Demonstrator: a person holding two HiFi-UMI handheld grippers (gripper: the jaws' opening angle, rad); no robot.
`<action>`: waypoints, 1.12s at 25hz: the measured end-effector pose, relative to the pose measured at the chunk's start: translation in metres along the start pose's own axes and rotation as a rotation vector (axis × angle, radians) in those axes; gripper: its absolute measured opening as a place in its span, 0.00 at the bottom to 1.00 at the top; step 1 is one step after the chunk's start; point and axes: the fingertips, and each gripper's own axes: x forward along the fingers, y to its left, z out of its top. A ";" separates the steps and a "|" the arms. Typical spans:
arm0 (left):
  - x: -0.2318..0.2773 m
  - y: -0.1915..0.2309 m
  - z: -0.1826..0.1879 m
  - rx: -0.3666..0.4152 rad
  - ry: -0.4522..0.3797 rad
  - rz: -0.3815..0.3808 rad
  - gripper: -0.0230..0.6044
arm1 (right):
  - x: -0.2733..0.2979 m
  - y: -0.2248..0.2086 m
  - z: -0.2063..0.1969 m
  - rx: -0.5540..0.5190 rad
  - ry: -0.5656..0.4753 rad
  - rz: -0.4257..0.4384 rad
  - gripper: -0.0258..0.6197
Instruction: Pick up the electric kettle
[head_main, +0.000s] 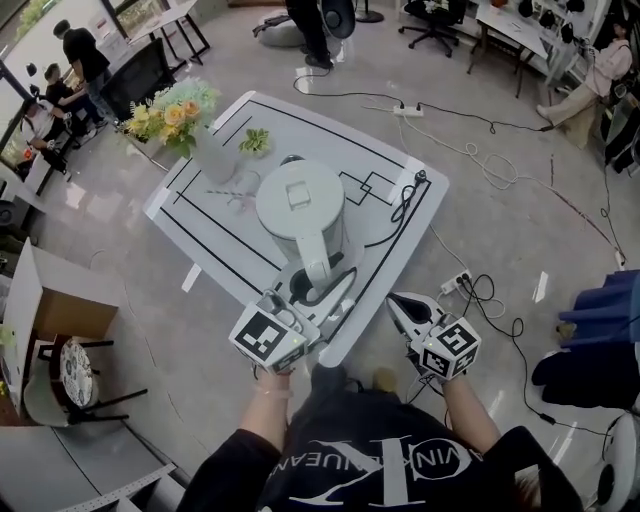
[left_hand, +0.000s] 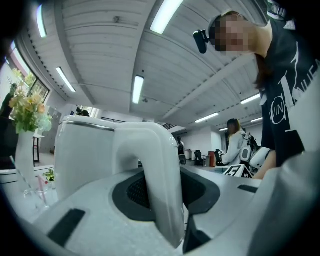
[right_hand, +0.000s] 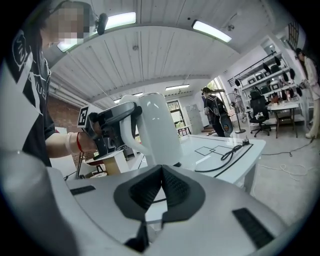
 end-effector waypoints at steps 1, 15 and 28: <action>-0.004 0.000 -0.001 0.004 0.003 0.014 0.22 | 0.002 0.001 0.002 -0.015 -0.001 0.007 0.04; -0.049 -0.005 0.006 -0.013 -0.021 0.178 0.22 | 0.014 0.007 0.019 -0.082 0.002 0.077 0.04; -0.092 0.001 -0.006 -0.038 -0.020 0.358 0.22 | 0.029 -0.003 0.038 -0.140 -0.001 0.082 0.04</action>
